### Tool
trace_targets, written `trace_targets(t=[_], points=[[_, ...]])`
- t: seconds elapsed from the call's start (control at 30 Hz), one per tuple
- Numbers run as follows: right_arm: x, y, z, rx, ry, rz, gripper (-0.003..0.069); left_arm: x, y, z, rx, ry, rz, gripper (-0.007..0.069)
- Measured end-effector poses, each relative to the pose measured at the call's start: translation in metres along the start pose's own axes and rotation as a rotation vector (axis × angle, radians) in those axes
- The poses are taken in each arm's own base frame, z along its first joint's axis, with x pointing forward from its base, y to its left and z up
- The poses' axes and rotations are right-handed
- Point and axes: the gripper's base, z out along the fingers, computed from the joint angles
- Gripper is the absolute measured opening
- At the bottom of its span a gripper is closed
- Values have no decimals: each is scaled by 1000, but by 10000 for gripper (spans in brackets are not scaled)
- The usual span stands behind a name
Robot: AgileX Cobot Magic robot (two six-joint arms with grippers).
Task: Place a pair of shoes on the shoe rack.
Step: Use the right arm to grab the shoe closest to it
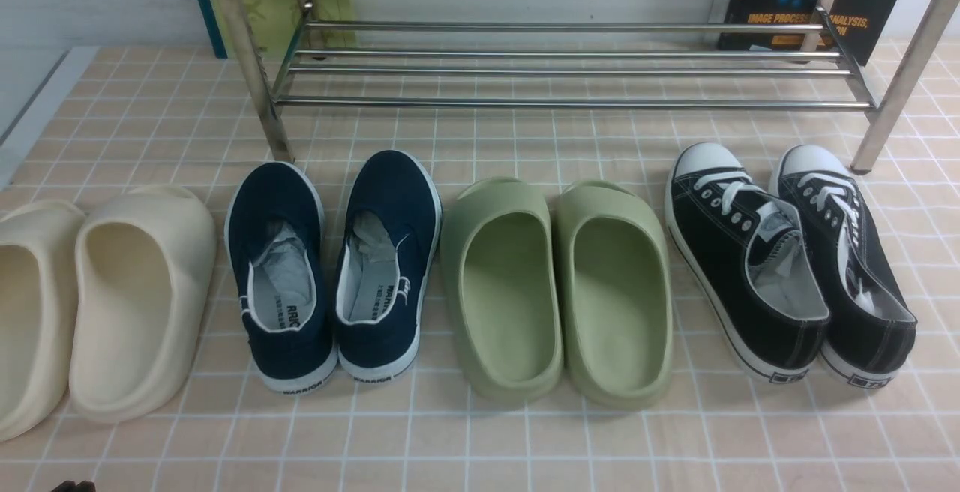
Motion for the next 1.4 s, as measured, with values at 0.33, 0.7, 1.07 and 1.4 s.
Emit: trace_targets(t=[0.33, 0.7, 1.07, 1.4], points=[[0, 1, 0, -26, 5, -9, 240, 0, 0, 0, -1, 0, 2, 91], [-1, 1, 0, -26, -12, -12, 240, 0, 0, 0, -2, 0, 4, 94], [-59, 5, -23, -79, -748, -11, 240, 0, 0, 0, -2, 0, 4, 93], [-88, 8, -73, -258, -1350, 149, 240, 0, 0, 0, -2, 0, 4, 94]])
